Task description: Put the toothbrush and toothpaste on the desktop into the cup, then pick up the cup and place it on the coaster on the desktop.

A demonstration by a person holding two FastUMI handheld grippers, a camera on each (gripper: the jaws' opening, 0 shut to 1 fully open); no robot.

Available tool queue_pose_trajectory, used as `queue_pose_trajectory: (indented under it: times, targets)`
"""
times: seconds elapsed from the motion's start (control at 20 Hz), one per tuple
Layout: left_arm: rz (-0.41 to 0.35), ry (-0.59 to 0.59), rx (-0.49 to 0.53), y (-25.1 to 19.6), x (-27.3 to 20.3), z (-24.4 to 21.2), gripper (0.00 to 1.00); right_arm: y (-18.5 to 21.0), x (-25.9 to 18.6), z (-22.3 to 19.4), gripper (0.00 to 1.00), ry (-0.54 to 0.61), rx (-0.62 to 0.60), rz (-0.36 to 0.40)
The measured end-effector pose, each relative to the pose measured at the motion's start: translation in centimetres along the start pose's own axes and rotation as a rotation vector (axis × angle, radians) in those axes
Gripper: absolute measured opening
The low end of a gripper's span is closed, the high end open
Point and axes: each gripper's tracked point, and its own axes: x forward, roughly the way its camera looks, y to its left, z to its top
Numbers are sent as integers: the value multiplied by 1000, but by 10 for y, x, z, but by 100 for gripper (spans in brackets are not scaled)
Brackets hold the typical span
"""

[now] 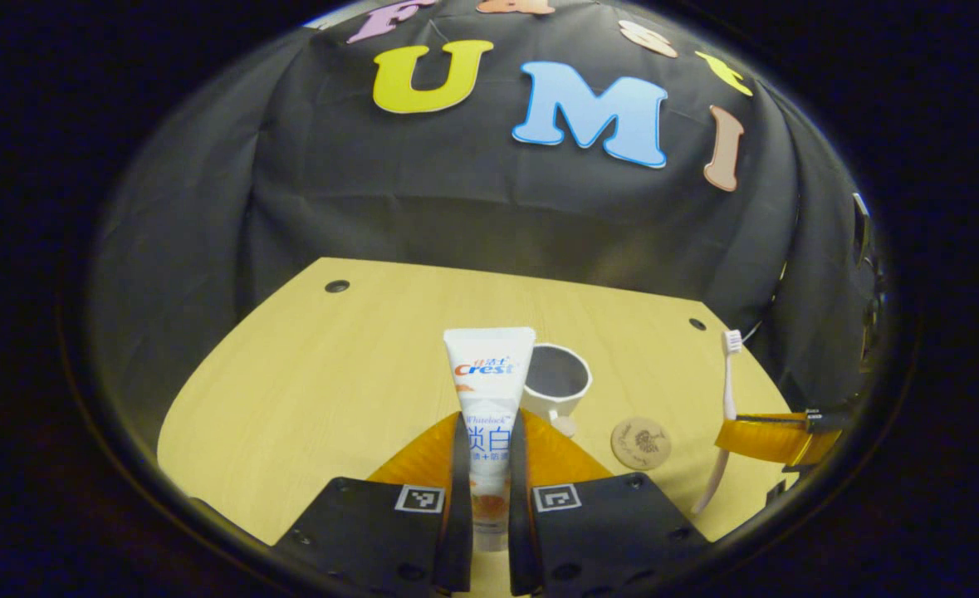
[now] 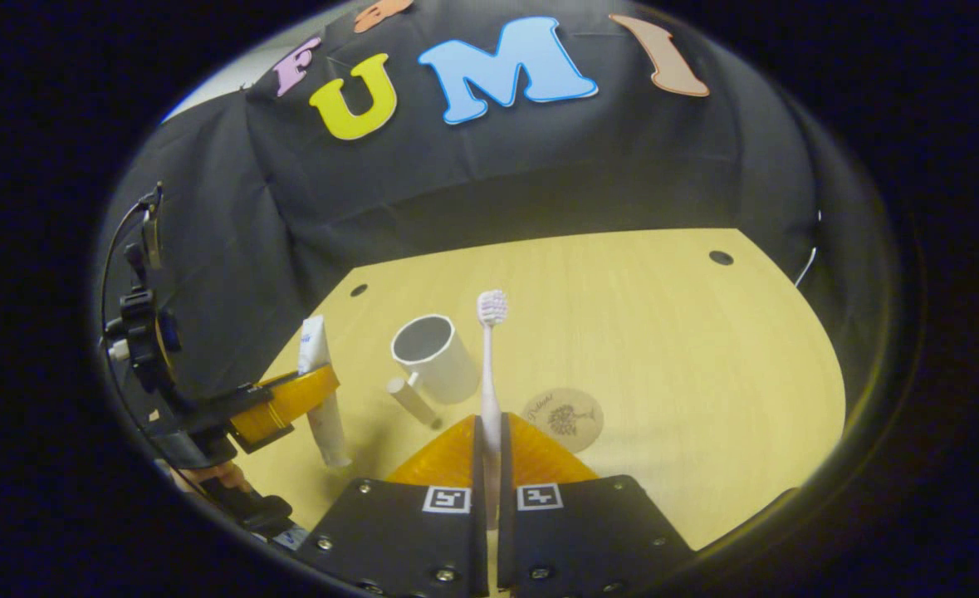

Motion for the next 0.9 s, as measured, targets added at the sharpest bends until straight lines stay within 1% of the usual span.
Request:
queue_pose_trajectory:
  times: [0.25, 0.55, 0.75, 0.9]
  targets:
    - [-5, -148, 1, -2, 4, 47, 24, 10, -1, 31, 6, -94, -40, 17]
    - [-31, -305, 40, -13, 16, 93, 24, 12, 3, 48, 6, -162, -78, 17]
    - [-83, -450, 35, -29, 19, 131, 24, 12, 2, 56, 6, -186, -84, 13]
    - [-118, -485, 35, -41, 31, 138, 23, 10, 0, 56, 6, -186, -94, -2]
